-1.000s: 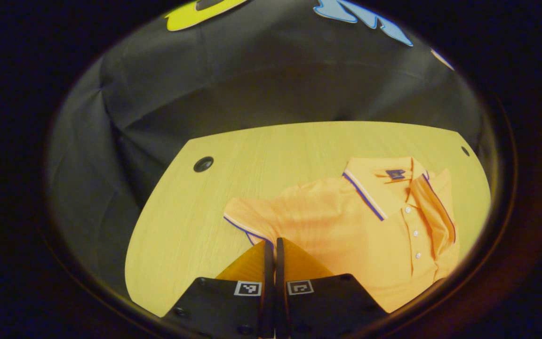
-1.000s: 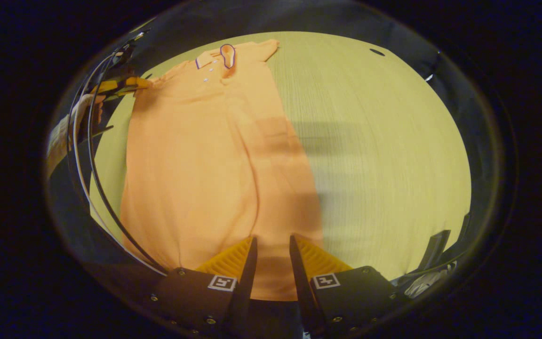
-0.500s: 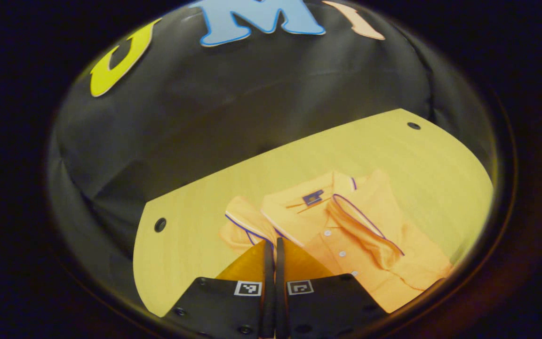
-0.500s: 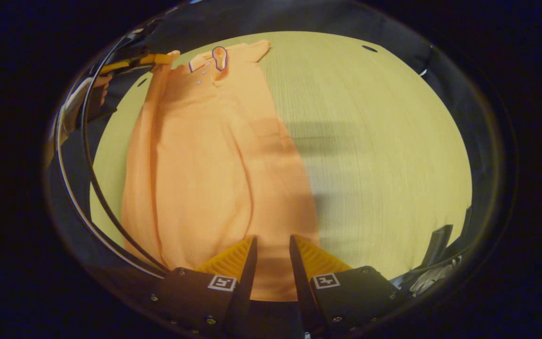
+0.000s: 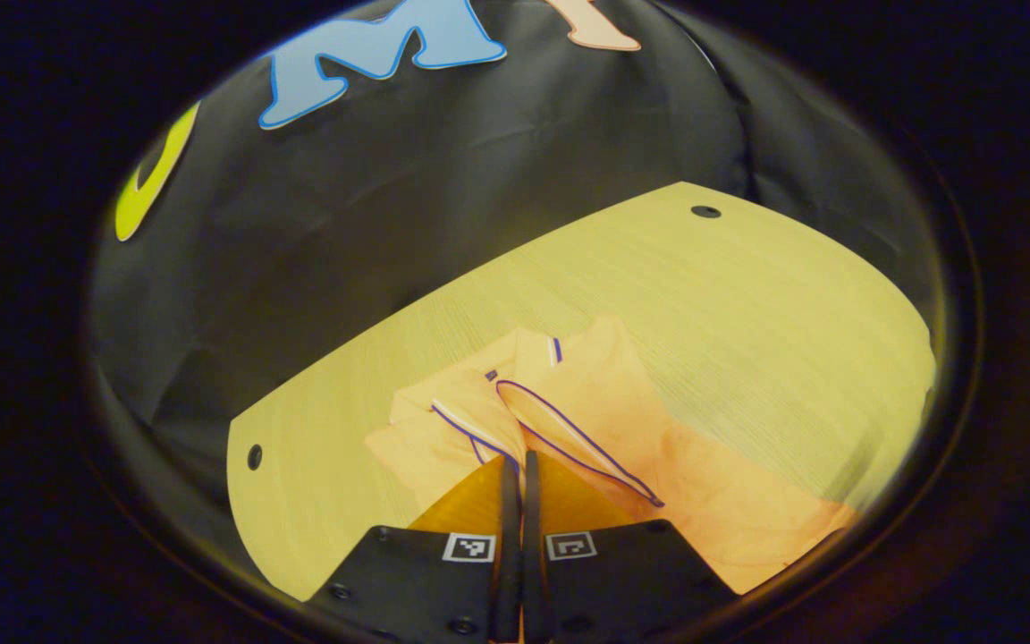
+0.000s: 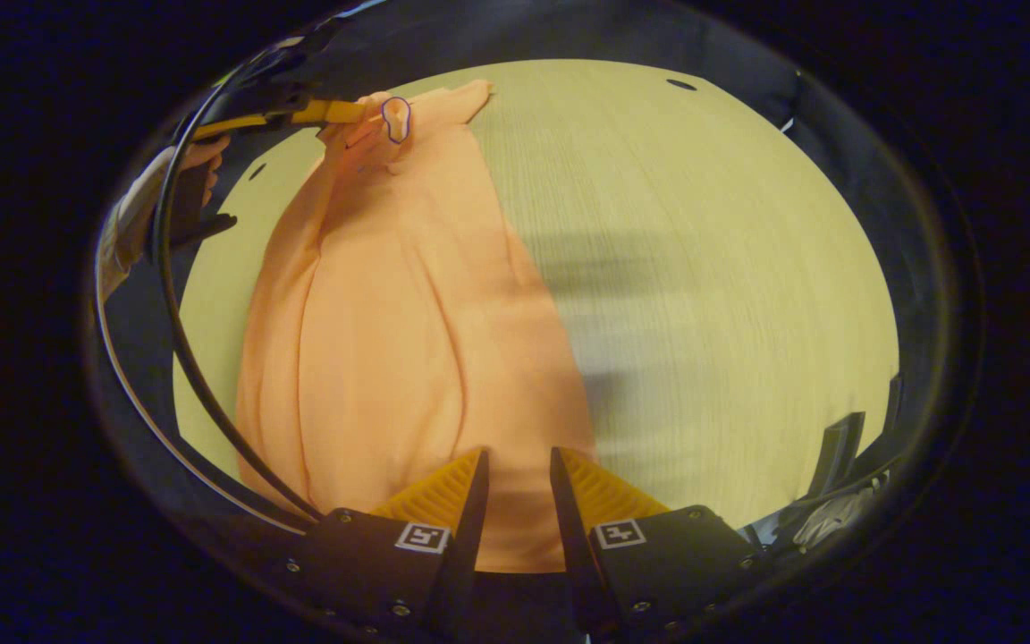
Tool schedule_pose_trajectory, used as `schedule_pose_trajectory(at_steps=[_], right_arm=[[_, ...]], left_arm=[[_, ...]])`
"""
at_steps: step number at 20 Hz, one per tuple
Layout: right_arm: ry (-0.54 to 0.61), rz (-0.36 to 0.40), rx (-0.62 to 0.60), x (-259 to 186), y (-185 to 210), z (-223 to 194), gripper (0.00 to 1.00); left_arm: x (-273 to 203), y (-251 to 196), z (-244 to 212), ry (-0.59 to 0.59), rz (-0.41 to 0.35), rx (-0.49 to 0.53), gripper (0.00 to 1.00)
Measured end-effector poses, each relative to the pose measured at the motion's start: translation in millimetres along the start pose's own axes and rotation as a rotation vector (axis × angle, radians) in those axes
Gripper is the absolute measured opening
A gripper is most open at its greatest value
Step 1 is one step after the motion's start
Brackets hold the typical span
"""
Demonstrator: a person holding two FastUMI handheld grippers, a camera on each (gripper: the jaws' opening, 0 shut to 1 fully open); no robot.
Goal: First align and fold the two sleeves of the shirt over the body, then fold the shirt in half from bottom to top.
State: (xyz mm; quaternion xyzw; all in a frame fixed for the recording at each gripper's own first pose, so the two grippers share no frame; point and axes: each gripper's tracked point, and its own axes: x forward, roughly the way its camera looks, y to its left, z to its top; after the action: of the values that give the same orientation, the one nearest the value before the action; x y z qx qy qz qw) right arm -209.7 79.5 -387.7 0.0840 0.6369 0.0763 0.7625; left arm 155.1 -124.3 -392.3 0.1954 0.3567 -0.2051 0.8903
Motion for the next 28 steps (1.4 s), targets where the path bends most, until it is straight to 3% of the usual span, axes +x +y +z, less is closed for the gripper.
schedule_pose_trajectory(at_steps=[2, 4, 7, 8, 10, 11, 12, 15, 23, 24, 25, 28], right_arm=[[0.0, 0.002, 0.012, -0.9, -0.9, 0.3, 0.45], [0.001, 0.004, 0.015, -1.0, -2.2, 0.8, 0.44], [0.0, 0.004, 0.006, -0.3, -3.2, 1.5, 0.44], [0.0, 0.004, 0.003, 0.5, -3.4, 2.8, 0.44], [0.002, 0.005, -0.003, 1.6, -3.6, 3.5, 0.45], [0.004, 0.007, -0.005, 2.1, -4.1, 4.7, 0.45], [0.007, 0.008, -0.008, 2.1, -3.3, 4.4, 0.44], [0.014, 0.013, -0.019, 1.6, -3.5, 4.6, 0.45], [0.033, 0.026, -0.034, 2.3, -4.9, 3.2, 0.44], [0.036, 0.027, -0.034, 2.1, -4.9, 3.0, 0.44], [0.039, 0.027, -0.032, 2.2, -4.8, 4.3, 0.44], [0.049, 0.025, -0.045, 2.3, -4.4, 4.5, 0.44]], left_arm=[[1.5, -2.1, -1.1, 0.007, -0.006, -0.003, 0.09], [0.1, -10.0, -1.4, 0.01, -0.051, -0.019, 0.2], [-5.2, -12.2, -3.4, 0.008, -0.065, -0.04, 0.63], [-7.6, -10.6, -3.8, 0.005, -0.061, -0.054, 0.64], [-15.2, -12.3, -10.8, 0.012, -0.07, -0.092, 0.56], [-22.8, -13.7, -14.2, 0.015, -0.08, -0.121, 0.66], [-30.1, -14.4, -19.9, 0.021, -0.086, -0.148, 0.7], [-58.1, -4.5, -43.7, 0.027, -0.065, -0.194, 0.69], [-142.7, -12.2, -151.7, 0.155, -0.033, -0.312, 0.69], [-151.9, -15.3, -165.6, 0.173, -0.029, -0.326, 0.76], [-162.0, -19.3, -178.7, 0.192, -0.028, -0.339, 0.69], [-186.4, -31.3, -209.8, 0.24, -0.032, -0.361, 0.69]])
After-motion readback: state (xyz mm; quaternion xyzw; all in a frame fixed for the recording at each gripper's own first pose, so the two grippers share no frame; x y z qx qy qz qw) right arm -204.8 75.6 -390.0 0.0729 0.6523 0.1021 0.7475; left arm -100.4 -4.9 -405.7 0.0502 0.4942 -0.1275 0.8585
